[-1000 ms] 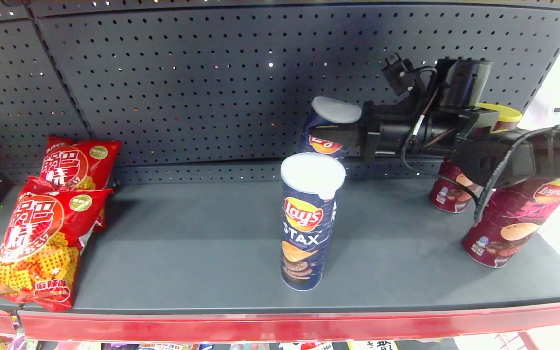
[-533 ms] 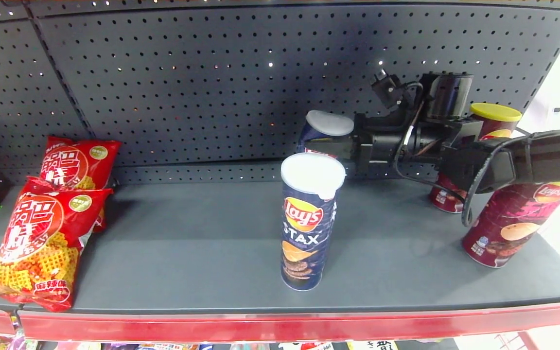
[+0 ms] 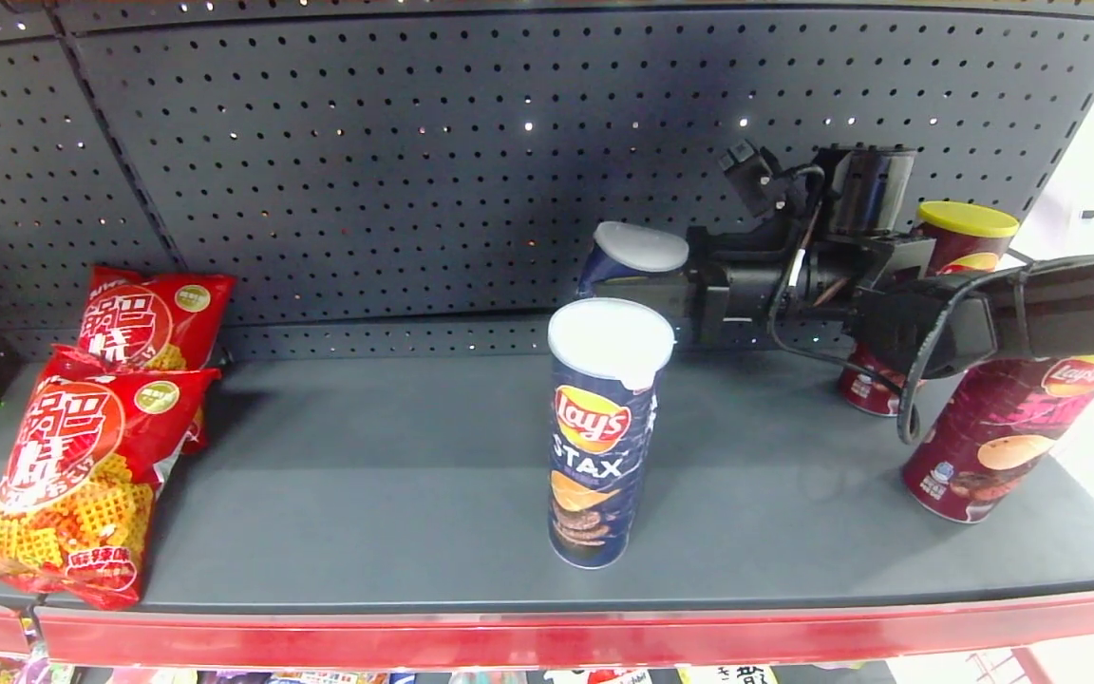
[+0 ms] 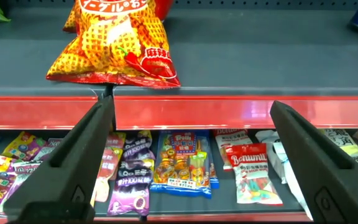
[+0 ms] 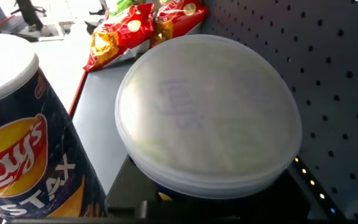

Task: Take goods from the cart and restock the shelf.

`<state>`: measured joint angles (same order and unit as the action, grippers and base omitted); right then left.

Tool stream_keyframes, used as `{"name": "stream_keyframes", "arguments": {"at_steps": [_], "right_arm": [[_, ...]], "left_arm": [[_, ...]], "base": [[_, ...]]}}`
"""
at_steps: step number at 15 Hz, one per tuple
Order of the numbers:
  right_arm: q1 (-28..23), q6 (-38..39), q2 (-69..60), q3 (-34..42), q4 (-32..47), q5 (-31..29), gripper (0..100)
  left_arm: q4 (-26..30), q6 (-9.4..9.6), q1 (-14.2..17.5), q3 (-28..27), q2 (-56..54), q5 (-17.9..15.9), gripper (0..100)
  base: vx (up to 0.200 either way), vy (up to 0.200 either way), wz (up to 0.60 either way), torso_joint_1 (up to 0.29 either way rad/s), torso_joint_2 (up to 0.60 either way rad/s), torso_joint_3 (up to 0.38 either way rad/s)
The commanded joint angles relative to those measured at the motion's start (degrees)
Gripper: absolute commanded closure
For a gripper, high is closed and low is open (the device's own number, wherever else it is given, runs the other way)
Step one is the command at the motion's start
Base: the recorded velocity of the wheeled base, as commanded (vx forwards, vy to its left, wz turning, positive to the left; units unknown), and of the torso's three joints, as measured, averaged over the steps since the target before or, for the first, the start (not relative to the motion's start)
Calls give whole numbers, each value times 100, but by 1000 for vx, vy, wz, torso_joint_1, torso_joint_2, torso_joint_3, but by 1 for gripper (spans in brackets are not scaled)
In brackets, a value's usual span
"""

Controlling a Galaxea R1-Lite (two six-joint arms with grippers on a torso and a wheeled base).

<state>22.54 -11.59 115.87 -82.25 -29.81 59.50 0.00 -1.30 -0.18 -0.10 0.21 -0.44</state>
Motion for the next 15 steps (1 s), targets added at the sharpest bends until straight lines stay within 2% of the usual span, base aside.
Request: {"name": "stream_keyframes", "arguments": {"at_steps": [1, 10, 11, 15], "right_arm": [[5, -1, 23, -10, 1, 18, 100], [198, 17, 234, -160, 1, 0, 100], [268, 34, 278, -239, 1, -9, 0], [321, 26, 348, -309, 1, -9, 0]], "left_arm": [[0, -1, 1, 1, 6, 0, 0], [0, -1, 1, 1, 6, 0, 0], [0, -1, 1, 1, 6, 0, 0], [0, -1, 1, 1, 6, 0, 0]], "base": [[0, 0, 0, 0, 0, 0], [0, 0, 0, 0, 0, 0], [0, 0, 0, 0, 0, 0], [0, 0, 0, 0, 0, 0]]}}
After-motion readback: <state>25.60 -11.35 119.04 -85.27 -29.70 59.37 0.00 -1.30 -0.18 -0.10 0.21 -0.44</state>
